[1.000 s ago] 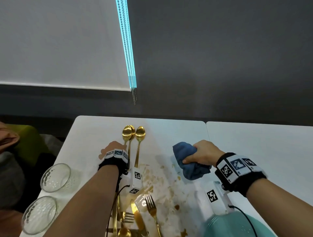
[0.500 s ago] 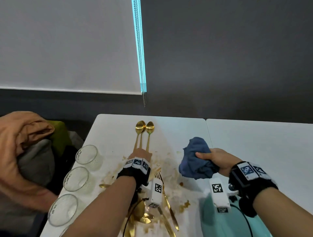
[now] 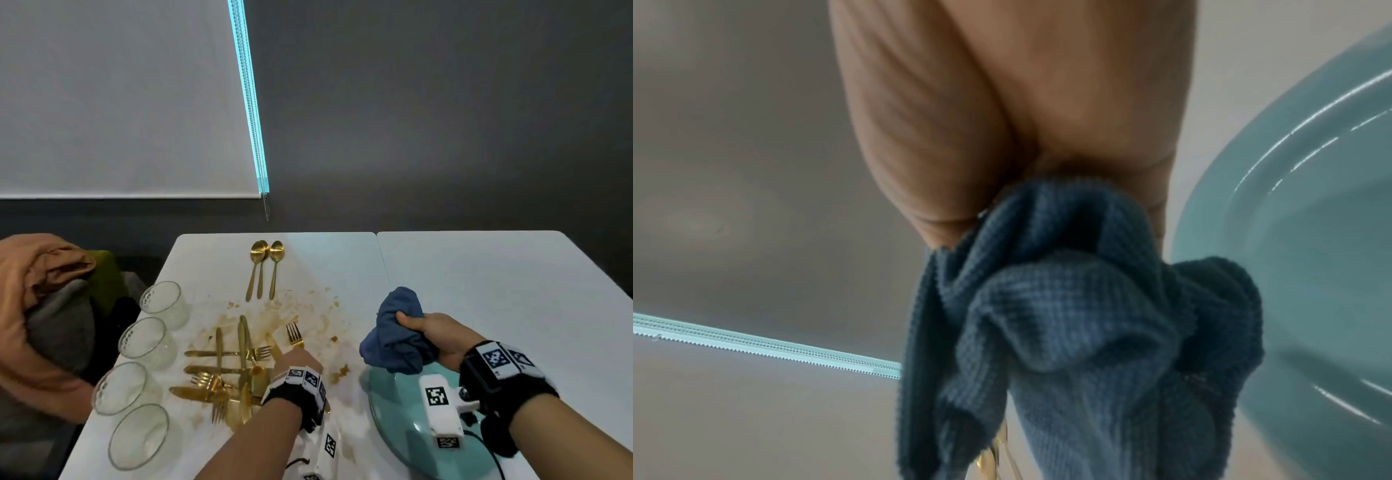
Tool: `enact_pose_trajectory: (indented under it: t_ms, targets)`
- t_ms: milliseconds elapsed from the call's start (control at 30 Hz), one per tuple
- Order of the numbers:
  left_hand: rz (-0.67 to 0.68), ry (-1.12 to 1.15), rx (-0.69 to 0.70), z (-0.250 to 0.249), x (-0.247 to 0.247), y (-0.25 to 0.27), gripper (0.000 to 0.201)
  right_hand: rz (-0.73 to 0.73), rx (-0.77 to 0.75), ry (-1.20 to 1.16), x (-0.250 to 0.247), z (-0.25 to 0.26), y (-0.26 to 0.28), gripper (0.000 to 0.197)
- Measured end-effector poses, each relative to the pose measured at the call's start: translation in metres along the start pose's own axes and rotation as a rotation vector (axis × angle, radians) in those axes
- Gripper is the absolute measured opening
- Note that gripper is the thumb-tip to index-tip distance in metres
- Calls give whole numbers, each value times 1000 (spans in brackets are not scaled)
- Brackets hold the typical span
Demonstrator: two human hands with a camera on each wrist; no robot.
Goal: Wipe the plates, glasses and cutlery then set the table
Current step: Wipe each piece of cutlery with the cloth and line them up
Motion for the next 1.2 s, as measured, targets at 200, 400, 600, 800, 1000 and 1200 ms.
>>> enact_pose_trajectory:
  t_ms: [200,400,600,800,1000,1200]
  targets:
    - [77,-200,-39,-9,16,5,16,37,37,-5,-22,-3,-7,20]
    - [33,132,-137,-10,19,0,34,75,79,24,-37,-5,-22,29]
    - [-10,231,-154,-17,8,-2,11,80,101,-13,-33,-5,-34,31]
    - [73,376,-103,-32,-6,-3,35,70,95,9,-8,-3,-42,38]
    - [164,891,-23,-60,-18,27,30,-3,60,22,23,3,-45,50]
    - [229,849,139,-76,-38,45,34,8,17,-161,52,10,-37,40]
Point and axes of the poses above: each hand's wrist, its own y-axis away from the middle knuckle, its own x-axis out of the palm, z = x × y, the point moved 6 cm from there along -y, towards the middle knuckle, and after that the axes turned 5 degrees about x, right-handed, at the moved point
